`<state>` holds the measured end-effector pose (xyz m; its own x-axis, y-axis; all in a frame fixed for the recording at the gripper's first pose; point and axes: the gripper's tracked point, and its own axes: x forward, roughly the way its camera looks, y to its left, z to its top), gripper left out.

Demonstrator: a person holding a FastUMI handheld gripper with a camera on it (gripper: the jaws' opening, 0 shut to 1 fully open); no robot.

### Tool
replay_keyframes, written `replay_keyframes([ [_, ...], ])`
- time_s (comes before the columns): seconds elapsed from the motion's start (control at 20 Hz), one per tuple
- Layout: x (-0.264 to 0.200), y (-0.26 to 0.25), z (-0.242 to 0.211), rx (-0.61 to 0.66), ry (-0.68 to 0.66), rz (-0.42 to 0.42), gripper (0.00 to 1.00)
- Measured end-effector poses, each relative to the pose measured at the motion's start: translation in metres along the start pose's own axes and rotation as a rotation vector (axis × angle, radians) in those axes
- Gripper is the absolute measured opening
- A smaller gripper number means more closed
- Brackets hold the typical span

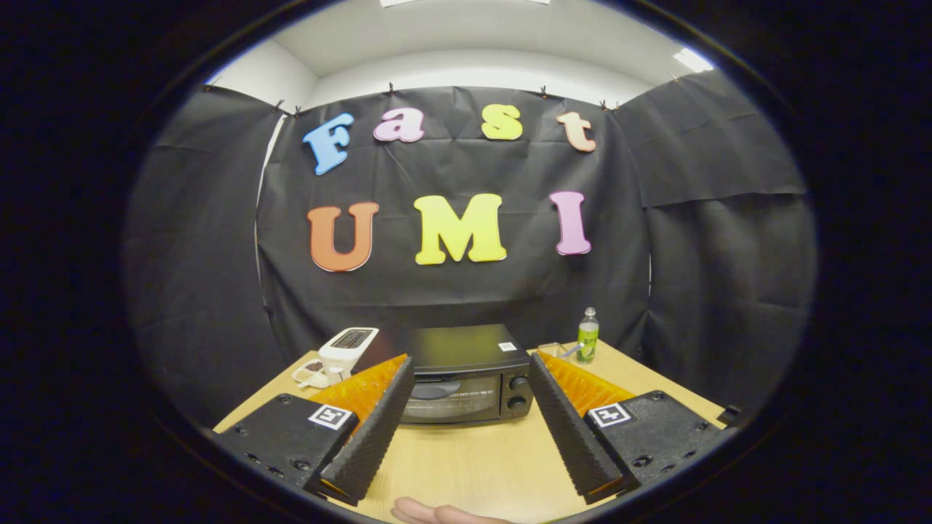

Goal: Open the toaster oven, put the food inside, and close the toaster oven door.

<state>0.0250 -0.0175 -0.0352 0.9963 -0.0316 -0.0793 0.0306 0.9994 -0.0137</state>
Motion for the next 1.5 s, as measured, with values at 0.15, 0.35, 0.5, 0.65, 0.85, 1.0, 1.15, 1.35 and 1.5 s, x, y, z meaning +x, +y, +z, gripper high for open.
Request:
replay_keyframes([
  [0.15,0.015,0.001,-0.005,0.0,0.015,-0.003,1.0],
  [0.35,0.048,0.005,-0.022,-0.035,0.053,-0.009,1.0],
  [0.5,0.081,0.014,-0.039,-0.045,0.091,0.006,1.0],
  [0.65,0.117,0.022,-0.056,-0.052,0.134,0.016,1.0],
  [0.85,0.157,0.039,-0.069,-0.09,0.154,0.025,1.0],
  [1.0,0.181,0.06,-0.083,-0.098,0.179,0.065,1.0],
  [1.15,0.203,0.062,-0.086,-0.111,0.18,0.053,1.0],
  [1.35,0.22,0.073,-0.103,-0.091,0.218,0.082,1.0],
  [1.5,0.226,0.071,-0.1,-0.097,0.201,0.064,1.0],
])
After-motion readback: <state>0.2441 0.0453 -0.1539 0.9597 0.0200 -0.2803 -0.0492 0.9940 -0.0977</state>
